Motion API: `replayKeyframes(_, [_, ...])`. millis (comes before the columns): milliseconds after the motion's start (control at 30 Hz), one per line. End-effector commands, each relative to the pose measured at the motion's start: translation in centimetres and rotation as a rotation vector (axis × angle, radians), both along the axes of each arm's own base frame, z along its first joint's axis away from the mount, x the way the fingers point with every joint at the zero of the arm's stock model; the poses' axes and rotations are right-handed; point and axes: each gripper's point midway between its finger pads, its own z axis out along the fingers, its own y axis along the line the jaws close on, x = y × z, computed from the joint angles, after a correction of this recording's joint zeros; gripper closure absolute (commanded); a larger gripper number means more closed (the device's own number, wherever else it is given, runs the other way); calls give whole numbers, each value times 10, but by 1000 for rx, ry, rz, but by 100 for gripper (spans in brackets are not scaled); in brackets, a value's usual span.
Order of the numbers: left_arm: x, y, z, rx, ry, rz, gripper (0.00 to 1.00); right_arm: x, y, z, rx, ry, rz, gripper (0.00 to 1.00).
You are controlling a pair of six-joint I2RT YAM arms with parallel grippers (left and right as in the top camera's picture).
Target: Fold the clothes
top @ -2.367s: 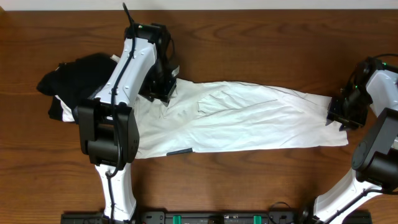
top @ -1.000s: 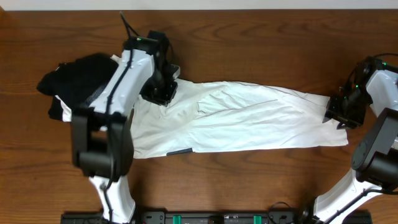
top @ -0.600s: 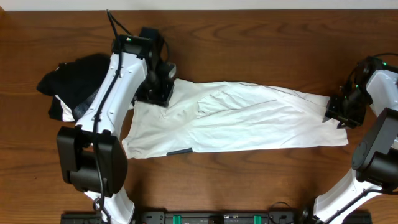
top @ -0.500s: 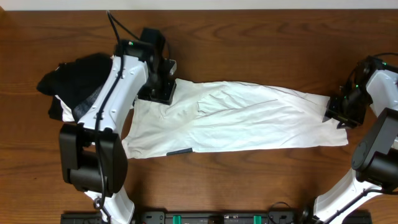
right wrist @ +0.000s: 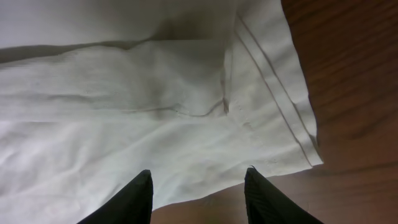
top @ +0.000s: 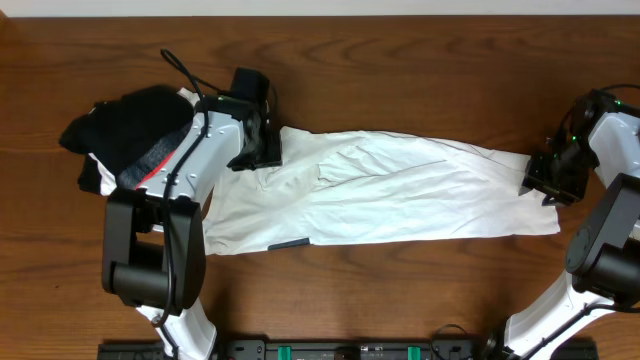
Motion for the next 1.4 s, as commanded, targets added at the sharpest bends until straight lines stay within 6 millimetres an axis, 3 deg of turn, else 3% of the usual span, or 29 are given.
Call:
replayKeyframes(0, [-1,10,-10,52,14,-5,57,0,-1,6,-4,-17,-17,54])
replayKeyframes(167, [-5,11,-24,62,54,-14,62,0,-1,6,-4,-18,-17,54])
replayKeyframes(333, [-4,11,-23,70,53,-66,85,1,-1,6,-4,-19,-17,55])
replayKeyframes(400, [-5,11,-13,71,52,-73,94,1,-1,6,-4,-19,-17,55])
replayKeyframes(667, [-27,16,51,67,34,-73,94,2,-2,6,-6,-24,-17,55])
replayKeyframes(833, [-53,22,65,78,90,-74,94,3,-2,6,-8,-27,-16,55])
replayKeyframes(900, [-51,21,62,76,83,-74,89,3,-2,6,-8,-28,-16,55])
replayKeyframes(933, [-48,20,59,73,73,-71,73,3,-2,6,-9,-30,-16,54])
replayKeyframes(967, [-45,19,54,72,63,-69,65,3,-2,6,-9,-30,-16,54])
replayKeyframes(1067, [-38,18,35,60,50,-11,53,3,-2,6,-9,-30,-17,54])
replayKeyframes(1367, [-15,11,-10,36,36,37,52,4,-2,6,-9,-31,-17,54])
